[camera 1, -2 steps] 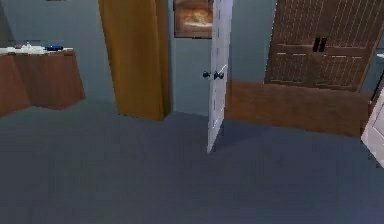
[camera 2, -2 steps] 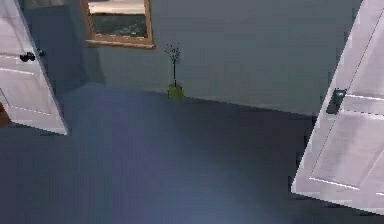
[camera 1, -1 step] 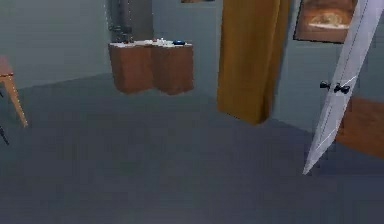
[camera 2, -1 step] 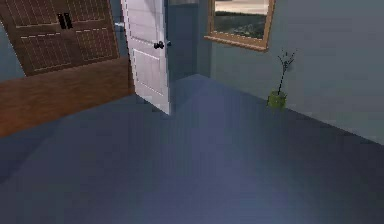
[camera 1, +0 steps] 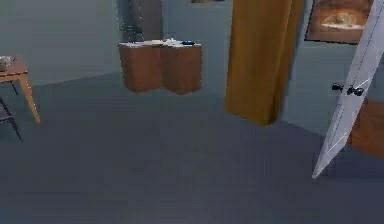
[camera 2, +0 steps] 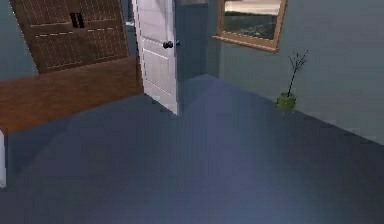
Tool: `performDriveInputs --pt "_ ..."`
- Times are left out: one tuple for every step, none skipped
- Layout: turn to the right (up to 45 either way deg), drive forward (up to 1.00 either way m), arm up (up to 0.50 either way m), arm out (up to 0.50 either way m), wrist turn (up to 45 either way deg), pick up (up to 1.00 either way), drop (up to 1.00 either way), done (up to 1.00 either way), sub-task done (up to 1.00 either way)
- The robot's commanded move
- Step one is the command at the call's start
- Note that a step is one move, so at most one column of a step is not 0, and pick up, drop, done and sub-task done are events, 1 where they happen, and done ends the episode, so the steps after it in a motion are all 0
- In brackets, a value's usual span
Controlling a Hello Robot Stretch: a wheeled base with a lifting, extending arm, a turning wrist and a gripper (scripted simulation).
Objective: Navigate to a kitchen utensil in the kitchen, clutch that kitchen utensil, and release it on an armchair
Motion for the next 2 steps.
performDriveInputs --pt "0.0 1.00 0.00 0.00 0.0 0.00 0.00 0.00 0.00" --pt "0.0 1.00 0.00 0.00 0.0 0.00 0.00 0.00 0.00"
